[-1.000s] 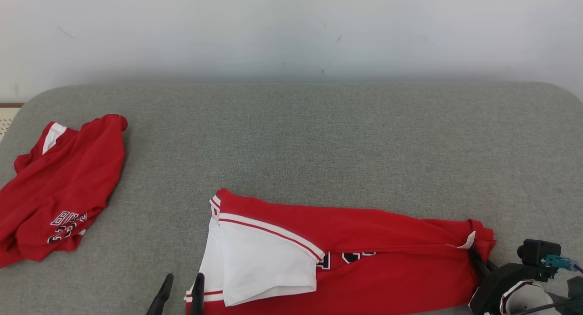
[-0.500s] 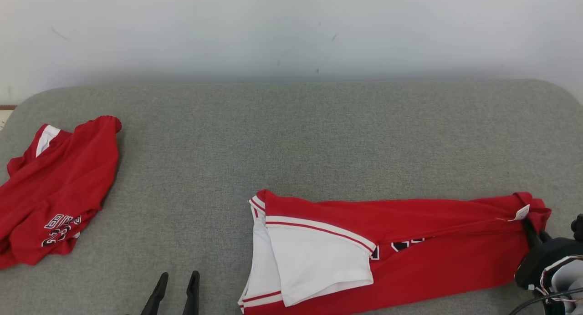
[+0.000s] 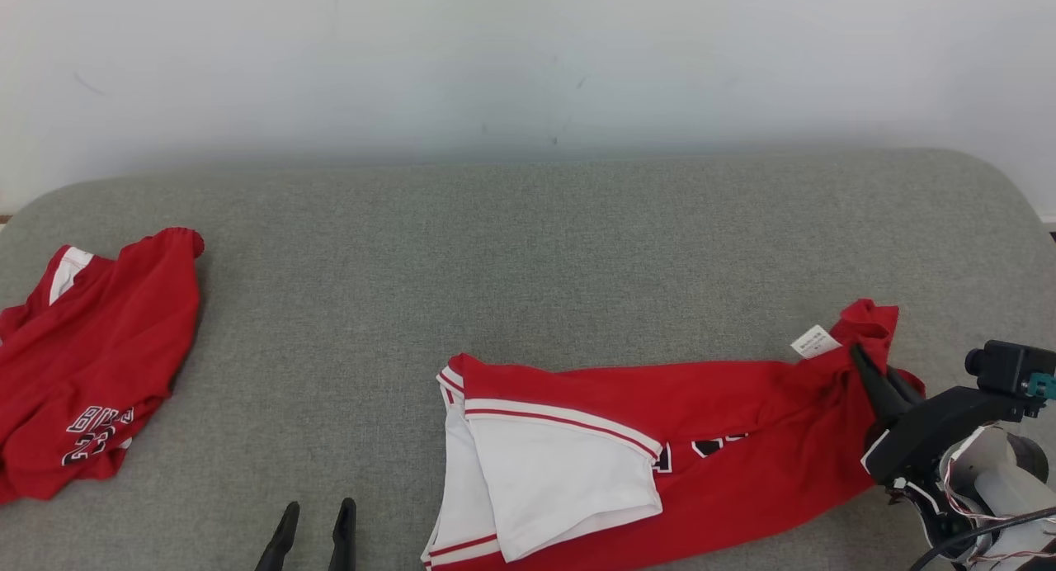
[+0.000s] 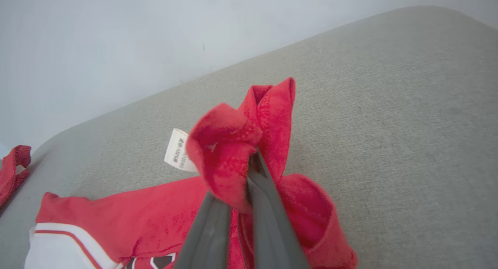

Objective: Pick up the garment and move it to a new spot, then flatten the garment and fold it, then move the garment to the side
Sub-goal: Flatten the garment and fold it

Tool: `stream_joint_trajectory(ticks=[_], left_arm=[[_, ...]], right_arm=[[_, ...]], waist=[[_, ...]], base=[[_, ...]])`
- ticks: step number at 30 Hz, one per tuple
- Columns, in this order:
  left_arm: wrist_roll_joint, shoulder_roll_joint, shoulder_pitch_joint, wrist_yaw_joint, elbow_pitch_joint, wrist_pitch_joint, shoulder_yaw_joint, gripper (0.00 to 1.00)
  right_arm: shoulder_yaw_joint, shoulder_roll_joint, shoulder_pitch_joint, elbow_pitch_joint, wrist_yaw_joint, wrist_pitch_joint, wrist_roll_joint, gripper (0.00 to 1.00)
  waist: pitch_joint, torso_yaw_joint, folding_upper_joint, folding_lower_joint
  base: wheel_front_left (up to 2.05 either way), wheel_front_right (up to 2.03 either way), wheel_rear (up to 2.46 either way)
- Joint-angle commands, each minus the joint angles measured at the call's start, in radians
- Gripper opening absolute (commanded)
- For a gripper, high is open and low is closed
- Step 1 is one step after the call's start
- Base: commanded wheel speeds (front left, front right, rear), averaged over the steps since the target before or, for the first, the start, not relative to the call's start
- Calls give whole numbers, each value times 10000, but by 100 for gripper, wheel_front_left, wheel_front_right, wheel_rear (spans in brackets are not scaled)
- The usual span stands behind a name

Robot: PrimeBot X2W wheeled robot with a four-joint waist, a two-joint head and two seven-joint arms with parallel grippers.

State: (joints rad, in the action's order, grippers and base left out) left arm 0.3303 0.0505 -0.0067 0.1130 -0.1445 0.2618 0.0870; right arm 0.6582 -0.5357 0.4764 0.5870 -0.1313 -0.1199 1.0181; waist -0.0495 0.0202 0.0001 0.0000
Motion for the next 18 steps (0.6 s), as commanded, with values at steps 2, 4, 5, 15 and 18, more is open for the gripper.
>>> stream_joint_trajectory(ticks=[2,4,5,15,18], left_arm=[[59,4,119,-4,28,48,-11,100],[92,4,102,-15,23,48,11,100],[106,4,89,-21,21,48,23,100],[260,3,33,-119,33,48,160,100],[275,3,-55,-121,10,48,259,100]], right_arm=[[100,-173,-283,-792,9,255,410,0],[161,-249,-450,-1500,9,450,697,0],[188,-242,-549,-1853,9,555,848,0],[643,171,-1015,-3981,8,1276,1278,0],[857,465,-911,-4172,8,1454,1176,0]], waist=[[36,13,-1,0],[43,61,-1,0],[45,96,-1,0],[128,646,-1,0],[106,850,-1,0]], base=[[0,0,0],[0,0,0],[0,0,0],[0,0,0],[0,0,0]])
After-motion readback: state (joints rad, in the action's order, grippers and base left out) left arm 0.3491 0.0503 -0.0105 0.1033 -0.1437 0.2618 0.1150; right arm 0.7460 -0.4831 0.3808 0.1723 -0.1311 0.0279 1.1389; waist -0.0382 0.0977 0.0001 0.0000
